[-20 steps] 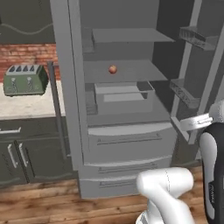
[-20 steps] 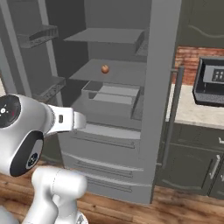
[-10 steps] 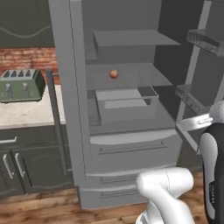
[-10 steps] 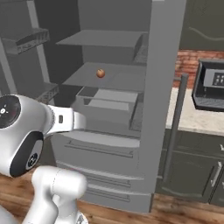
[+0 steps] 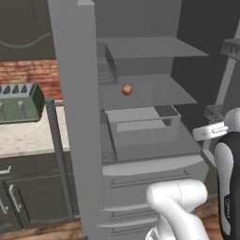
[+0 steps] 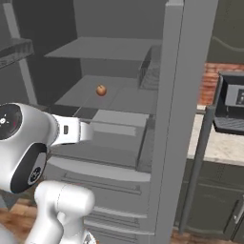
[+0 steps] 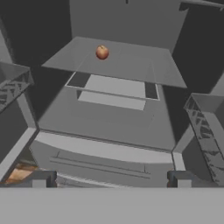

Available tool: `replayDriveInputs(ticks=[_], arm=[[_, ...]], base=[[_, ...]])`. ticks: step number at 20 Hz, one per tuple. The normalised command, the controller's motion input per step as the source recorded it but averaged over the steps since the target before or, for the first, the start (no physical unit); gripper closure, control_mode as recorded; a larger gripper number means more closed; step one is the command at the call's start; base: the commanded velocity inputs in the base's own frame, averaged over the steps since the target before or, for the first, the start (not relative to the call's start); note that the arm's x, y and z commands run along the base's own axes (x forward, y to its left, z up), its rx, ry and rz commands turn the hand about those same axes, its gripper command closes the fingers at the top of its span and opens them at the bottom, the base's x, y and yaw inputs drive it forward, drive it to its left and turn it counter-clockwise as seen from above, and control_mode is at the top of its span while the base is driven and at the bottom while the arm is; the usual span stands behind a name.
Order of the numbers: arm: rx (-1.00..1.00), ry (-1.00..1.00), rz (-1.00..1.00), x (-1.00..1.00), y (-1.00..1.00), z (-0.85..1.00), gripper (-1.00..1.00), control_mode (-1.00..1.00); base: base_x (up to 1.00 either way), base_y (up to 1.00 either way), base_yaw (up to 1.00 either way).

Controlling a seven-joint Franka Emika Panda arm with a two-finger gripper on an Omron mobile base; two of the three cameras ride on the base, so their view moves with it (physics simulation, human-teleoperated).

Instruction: Retrieve the banana and peach from the fridge and place them into the bowl on the dining table.

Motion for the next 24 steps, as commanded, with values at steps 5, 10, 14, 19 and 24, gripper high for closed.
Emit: replayDriveInputs(ticks=[5, 10, 14, 19, 24], arm=[[0.0, 0.0, 0.0, 0.0, 0.0, 0.0, -1.0, 1.0], [0.0, 0.0, 0.0, 0.0, 0.0, 0.0, -1.0, 1.0], [0.0, 0.0, 0.0, 0.0, 0.0, 0.0, -1.0, 1.0], [0.0, 0.0, 0.0, 0.0, 0.0, 0.0, -1.0, 1.0], [-0.01, 0.0, -0.03, 0.11, 0.18, -0.11, -1.0, -1.0]], base=[[0.68, 0.17, -0.07], [0.67, 0.32, -0.06], [0.41, 0.38, -0.06], [0.31, 0.44, -0.07], [0.18, 0.3, -0.04]])
